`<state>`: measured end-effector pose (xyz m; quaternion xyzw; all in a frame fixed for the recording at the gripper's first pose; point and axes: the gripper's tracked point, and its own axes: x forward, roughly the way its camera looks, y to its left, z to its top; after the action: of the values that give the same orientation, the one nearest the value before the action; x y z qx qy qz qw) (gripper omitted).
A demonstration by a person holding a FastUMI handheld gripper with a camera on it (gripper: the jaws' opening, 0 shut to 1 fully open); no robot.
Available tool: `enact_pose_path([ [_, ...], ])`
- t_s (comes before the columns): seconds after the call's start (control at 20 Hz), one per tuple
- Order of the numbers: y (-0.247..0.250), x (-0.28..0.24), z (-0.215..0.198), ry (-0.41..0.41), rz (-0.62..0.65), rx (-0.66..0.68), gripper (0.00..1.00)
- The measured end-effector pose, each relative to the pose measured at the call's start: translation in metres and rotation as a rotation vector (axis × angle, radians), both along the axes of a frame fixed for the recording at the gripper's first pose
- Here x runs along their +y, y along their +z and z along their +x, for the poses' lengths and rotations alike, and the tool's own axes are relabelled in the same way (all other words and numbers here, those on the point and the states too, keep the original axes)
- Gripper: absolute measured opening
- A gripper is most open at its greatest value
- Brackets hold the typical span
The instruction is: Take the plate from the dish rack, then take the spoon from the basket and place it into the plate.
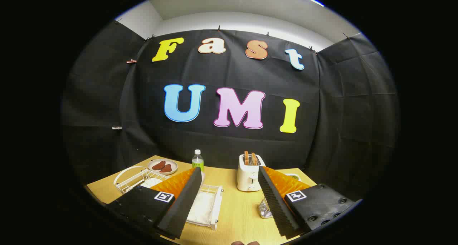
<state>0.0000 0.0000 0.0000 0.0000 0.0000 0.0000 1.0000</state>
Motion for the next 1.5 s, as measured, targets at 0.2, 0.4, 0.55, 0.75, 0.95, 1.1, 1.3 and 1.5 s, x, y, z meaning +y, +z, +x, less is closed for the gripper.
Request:
enact_pose_path([
  [0.2, -0.007, -0.007, 0.001, -0.014, 0.025, 0.032, 0.97],
  [0.4, -0.015, -0.012, -0.002, -0.027, 0.04, 0.056, 0.98],
  [0.55, -0.019, -0.014, -0.006, -0.032, 0.032, 0.07, 0.98],
  [0.75, -0.023, -0.013, -0.007, -0.037, 0.041, 0.085, 0.98],
  [0.95, -0.027, -0.011, -0.007, -0.035, 0.041, 0.106, 0.97],
  [1.1, -0.03, -0.008, -0.004, -0.029, 0.043, 0.126, 0.98],
  [1.3, -0.032, 0.002, 0.01, -0.002, 0.009, 0.157, 0.98],
  [1.5, -0.028, 0.015, 0.034, 0.021, 0.025, 0.199, 0.98],
])
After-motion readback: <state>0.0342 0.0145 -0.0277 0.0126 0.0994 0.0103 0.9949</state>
